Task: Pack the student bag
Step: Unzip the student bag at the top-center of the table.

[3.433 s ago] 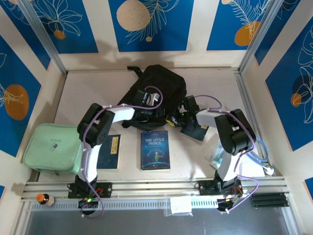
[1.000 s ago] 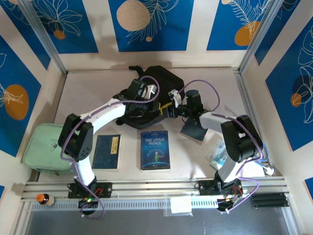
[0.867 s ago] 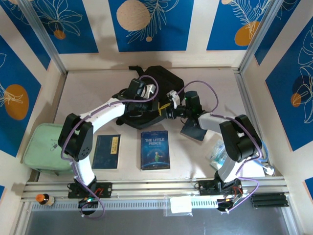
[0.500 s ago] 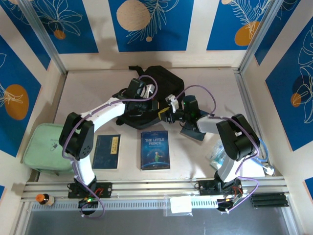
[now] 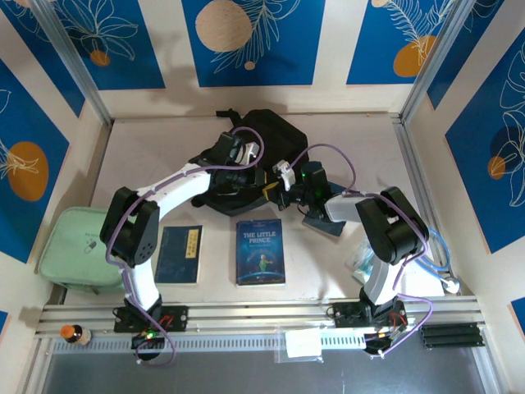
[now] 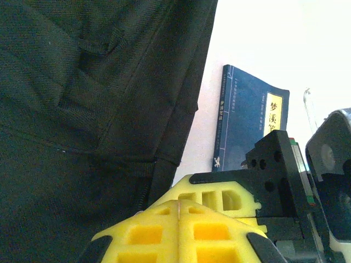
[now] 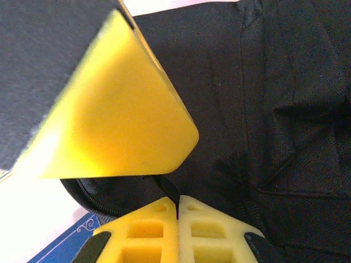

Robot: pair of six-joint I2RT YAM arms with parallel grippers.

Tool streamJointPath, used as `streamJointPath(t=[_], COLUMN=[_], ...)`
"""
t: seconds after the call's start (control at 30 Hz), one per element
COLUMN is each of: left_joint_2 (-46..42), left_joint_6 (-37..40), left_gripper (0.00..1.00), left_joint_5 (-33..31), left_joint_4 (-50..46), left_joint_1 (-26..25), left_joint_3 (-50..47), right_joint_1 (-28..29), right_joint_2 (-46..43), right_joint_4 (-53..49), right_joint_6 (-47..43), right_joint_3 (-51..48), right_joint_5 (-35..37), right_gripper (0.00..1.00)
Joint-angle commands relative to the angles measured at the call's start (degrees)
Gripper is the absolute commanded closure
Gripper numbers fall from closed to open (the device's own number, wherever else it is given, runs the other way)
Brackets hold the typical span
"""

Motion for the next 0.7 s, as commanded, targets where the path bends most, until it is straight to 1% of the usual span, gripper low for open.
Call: streamJointPath(t=[0.0, 0.1, 0.3, 0.4, 0.67], left_joint_2=[0.43, 0.83, 1.35, 1.55, 2.63], left_joint_6=[-0.19, 0.33, 0.98, 1.09, 1.99], left_gripper=[1.0, 0.97, 0.76, 0.7, 0.69], left_joint_5=[-0.28, -0.6, -0.58, -0.02, 0.91], left_joint_4=[-0.93, -1.37, -1.51, -0.78, -0.64], left_joint_1=[0.77, 0.95, 1.03, 1.03, 1.0], left_joint_3=[1.13, 1.13, 1.05, 0.7, 0.69], right_joint_1=[0.35, 0.35, 0.35, 0.35, 0.13], right_joint_2=[0.55, 0.56, 0.46, 0.42, 0.46], right_joint_4=[0.49, 0.58, 0.89, 0.84, 0.67], right_joint_6=[-1.39, -1.37, -1.02, -0.92, -0.09], right_joint_3=[0.48, 0.57, 0.47, 0.58, 1.0], right_joint_5=[0.72, 0.35, 0.15, 0.1, -0.18], right_gripper=[1.0, 1.0, 1.0, 1.0, 1.0])
